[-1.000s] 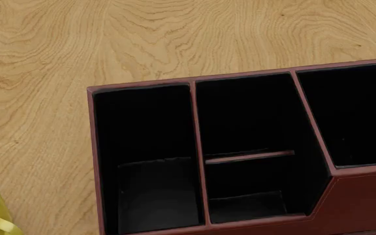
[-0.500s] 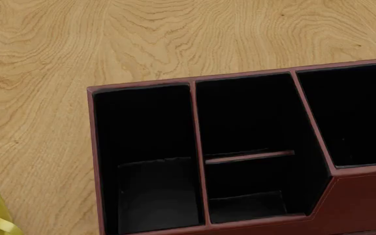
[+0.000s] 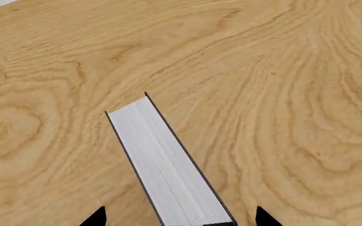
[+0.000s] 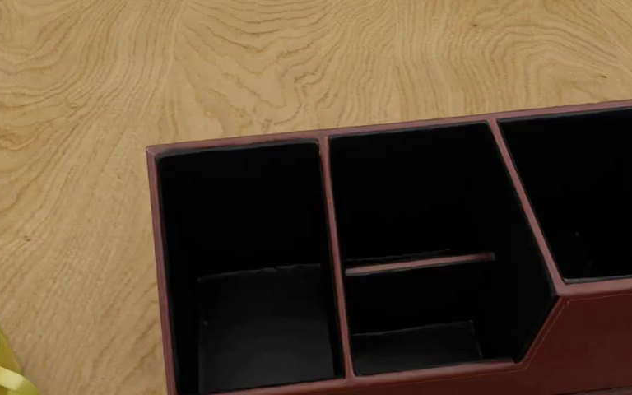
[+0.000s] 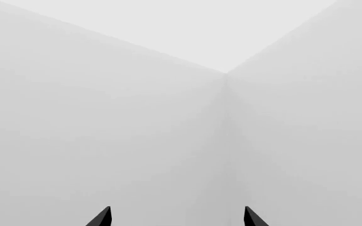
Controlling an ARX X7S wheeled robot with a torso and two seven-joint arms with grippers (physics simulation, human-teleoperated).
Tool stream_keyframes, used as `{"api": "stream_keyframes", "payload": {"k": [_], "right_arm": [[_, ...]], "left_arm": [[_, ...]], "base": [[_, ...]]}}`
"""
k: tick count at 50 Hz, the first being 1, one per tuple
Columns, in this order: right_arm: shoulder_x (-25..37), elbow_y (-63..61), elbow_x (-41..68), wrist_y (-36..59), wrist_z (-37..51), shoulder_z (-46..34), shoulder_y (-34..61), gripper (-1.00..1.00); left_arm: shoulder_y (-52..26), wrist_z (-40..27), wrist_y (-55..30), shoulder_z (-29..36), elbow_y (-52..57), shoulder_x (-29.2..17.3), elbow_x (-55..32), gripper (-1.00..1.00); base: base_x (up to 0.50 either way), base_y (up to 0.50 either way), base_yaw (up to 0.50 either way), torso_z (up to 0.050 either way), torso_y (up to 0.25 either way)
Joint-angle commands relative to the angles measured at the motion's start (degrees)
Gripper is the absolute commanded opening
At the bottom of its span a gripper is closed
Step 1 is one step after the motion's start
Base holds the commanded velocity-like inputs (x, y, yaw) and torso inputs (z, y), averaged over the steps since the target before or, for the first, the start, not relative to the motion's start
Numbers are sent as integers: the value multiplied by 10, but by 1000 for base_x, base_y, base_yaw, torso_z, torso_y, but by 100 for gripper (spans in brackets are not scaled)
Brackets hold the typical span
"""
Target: Pick up the book and place it in the back compartment of the caddy.
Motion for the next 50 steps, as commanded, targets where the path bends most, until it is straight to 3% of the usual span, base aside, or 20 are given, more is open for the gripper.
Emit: {"api": "stream_keyframes", "payload": {"k": [1, 22, 23, 50], "right_arm": [[0, 2, -2, -3, -1, -2, -1, 100], [2, 4, -12, -8, 3, -14, -2, 100], [3, 4, -12, -8, 3, -14, -2, 100], [-6, 2, -9, -13, -3, 4, -17, 100]], "left_arm": [[-5, 12, 22, 9, -39, 1, 8, 100], [-10, 21, 41, 15, -72, 3, 12, 100], [-10, 20, 40, 15, -71, 3, 12, -100], [-7, 8, 2, 17, 11, -7, -1, -100]], "base": [[0, 0, 0, 0, 0], [0, 0, 0, 0, 0], [0, 0, 0, 0, 0], [0, 0, 0, 0, 0]]}}
